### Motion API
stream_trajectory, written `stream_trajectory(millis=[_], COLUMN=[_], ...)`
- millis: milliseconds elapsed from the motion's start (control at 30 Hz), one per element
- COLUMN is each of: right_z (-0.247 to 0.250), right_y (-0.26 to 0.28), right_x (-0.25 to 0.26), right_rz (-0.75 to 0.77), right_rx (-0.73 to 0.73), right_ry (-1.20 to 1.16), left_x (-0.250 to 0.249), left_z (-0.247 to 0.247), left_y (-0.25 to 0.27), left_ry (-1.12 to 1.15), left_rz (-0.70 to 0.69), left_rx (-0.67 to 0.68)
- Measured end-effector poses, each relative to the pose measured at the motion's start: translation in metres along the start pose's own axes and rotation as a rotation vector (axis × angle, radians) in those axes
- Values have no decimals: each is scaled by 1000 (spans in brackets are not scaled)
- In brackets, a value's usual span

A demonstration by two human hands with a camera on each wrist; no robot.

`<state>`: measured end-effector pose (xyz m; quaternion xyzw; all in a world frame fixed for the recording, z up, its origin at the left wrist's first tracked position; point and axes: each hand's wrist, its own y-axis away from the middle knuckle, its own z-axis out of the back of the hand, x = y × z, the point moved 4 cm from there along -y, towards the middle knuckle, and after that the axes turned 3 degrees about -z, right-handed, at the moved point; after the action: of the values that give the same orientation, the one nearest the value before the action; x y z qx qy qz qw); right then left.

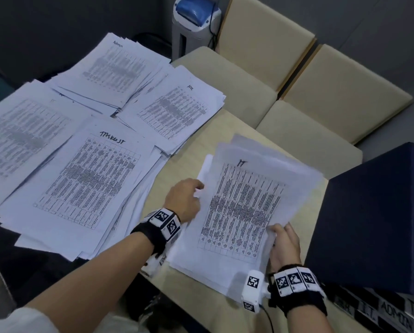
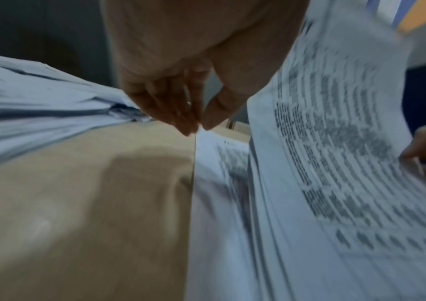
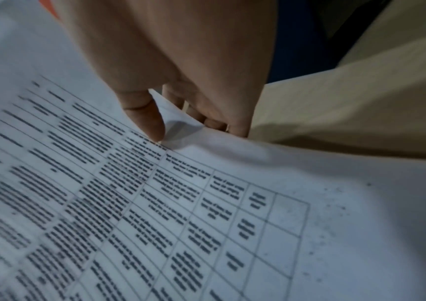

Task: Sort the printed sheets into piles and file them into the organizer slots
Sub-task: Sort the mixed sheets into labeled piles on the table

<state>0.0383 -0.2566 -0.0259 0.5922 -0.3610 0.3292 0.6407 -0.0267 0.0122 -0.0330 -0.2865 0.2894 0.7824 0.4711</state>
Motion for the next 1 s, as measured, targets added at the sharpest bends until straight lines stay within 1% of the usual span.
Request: stream_trajectory(millis=[67, 133, 167, 233, 267, 333, 367, 400, 467, 533, 567, 600, 667, 733, 767, 833, 933, 1000], right_z=[-12, -26, -34, -48, -54, -60, -64, -66, -70, -73, -75, -77, -84, -97, -107, -128, -162, -186], right_y=[3, 10, 13, 18, 21, 26, 30, 28, 25, 18, 16, 13, 14, 20, 26, 33, 39, 47], right_x=[19, 41, 53, 74, 83, 91, 92, 88, 73, 55, 48, 44, 46, 53, 55, 52, 25, -6], right_rz=[30, 41, 71, 190, 250, 327, 338, 347, 328, 283, 277, 297, 380, 461, 477, 441, 248, 108], right_rx=[-4, 29, 44, 71, 73, 42, 31, 24, 18, 32, 40, 49, 45, 72, 94, 172, 249, 356], right_ry=[-8, -35, -41, -39, -40, -88, -107, -96, -3, 129, 176, 207, 242, 222, 207, 148, 135, 188], left_x=[-22, -42, -51, -65, -69, -75, -74, -69, -53, -30, -17, -7, 8, 16, 18, 27, 59, 96], left_z=[11, 24, 31, 44, 51, 63, 67, 66, 56, 40, 33, 30, 32, 45, 58, 90, 145, 185], left_y=[2, 0, -3, -10, -13, -17, -18, -20, -24, -23, -21, -17, -9, -4, -3, -1, 4, 11], left_ry=[231, 398, 432, 458, 506, 612, 633, 631, 553, 405, 370, 383, 491, 601, 639, 649, 632, 603], left_rz=[-66, -110, -123, -139, -149, -207, -219, -214, -162, -50, 2, 33, 55, 71, 66, 56, 96, 131], left_rx=[77, 63, 27, -79, -137, -264, -296, -302, -252, -135, -90, -78, -107, -142, -174, -261, -351, -400])
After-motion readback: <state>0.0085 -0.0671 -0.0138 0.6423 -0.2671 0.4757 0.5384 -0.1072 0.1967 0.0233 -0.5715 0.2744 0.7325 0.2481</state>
